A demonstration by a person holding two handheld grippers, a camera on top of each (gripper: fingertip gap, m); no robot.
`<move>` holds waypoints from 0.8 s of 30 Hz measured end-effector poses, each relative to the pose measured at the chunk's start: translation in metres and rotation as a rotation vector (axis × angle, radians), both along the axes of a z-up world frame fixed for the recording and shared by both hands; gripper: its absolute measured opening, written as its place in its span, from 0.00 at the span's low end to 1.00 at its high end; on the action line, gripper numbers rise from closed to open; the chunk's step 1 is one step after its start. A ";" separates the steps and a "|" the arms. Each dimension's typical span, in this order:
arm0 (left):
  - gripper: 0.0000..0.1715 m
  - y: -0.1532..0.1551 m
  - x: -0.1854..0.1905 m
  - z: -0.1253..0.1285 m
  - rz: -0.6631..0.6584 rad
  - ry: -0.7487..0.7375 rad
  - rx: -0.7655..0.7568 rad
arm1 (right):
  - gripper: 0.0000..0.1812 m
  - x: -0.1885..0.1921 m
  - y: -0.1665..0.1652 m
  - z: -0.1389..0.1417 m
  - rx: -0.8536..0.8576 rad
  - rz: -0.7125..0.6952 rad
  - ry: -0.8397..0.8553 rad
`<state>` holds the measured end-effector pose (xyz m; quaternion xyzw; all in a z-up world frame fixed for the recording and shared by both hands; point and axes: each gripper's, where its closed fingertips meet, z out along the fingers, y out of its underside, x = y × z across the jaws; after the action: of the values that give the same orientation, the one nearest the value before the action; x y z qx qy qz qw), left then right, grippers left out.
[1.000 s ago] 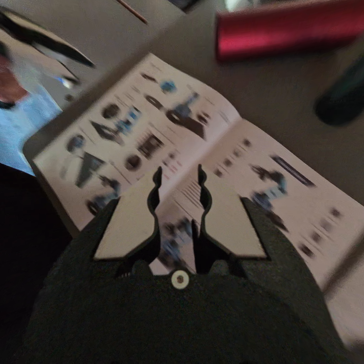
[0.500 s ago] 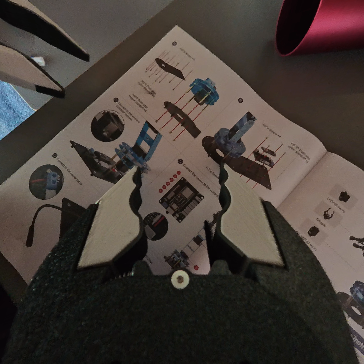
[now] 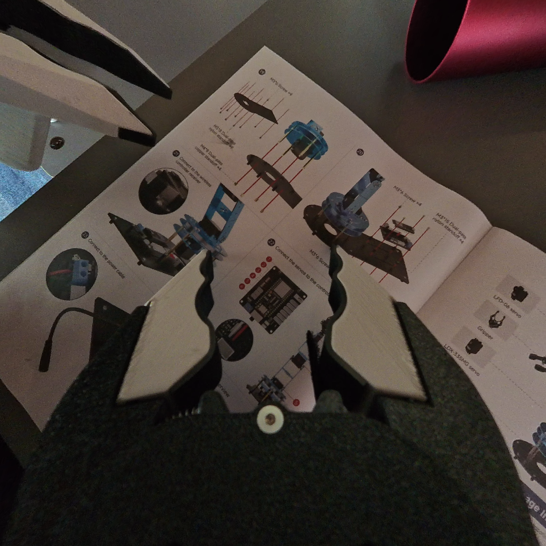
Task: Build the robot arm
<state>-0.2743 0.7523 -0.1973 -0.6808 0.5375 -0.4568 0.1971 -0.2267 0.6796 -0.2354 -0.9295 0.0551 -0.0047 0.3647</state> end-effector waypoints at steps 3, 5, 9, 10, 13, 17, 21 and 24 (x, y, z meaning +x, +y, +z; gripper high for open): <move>0.28 -0.007 0.006 0.004 0.005 -0.012 -0.020 | 0.38 -0.007 -0.002 0.009 0.024 0.033 0.048; 0.28 -0.012 0.011 0.013 0.005 -0.032 -0.014 | 0.35 0.001 -0.004 0.045 0.179 -0.001 0.092; 0.28 -0.019 0.021 0.035 0.030 -0.090 0.035 | 0.34 0.079 -0.062 0.093 0.240 -0.170 0.025; 0.28 -0.022 0.023 0.039 0.035 -0.096 0.042 | 0.33 0.106 -0.085 0.102 0.249 -0.234 0.000; 0.27 -0.033 0.027 0.045 0.053 -0.088 0.071 | 0.32 0.179 -0.158 0.123 0.299 -0.429 0.035; 0.27 -0.054 0.037 0.050 0.102 -0.062 0.134 | 0.30 0.259 -0.250 0.130 0.291 -0.574 -0.004; 0.27 -0.094 0.062 0.057 0.152 -0.036 0.171 | 0.28 0.322 -0.319 0.123 0.227 -0.559 -0.121; 0.27 -0.135 0.093 0.064 0.205 -0.014 0.205 | 0.27 0.364 -0.352 0.107 0.205 -0.483 -0.113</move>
<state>-0.1811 0.6168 -0.1336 -0.7051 0.5077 -0.3820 0.3148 0.1378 0.3279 -0.1287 -0.8459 0.2551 -0.1380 0.4476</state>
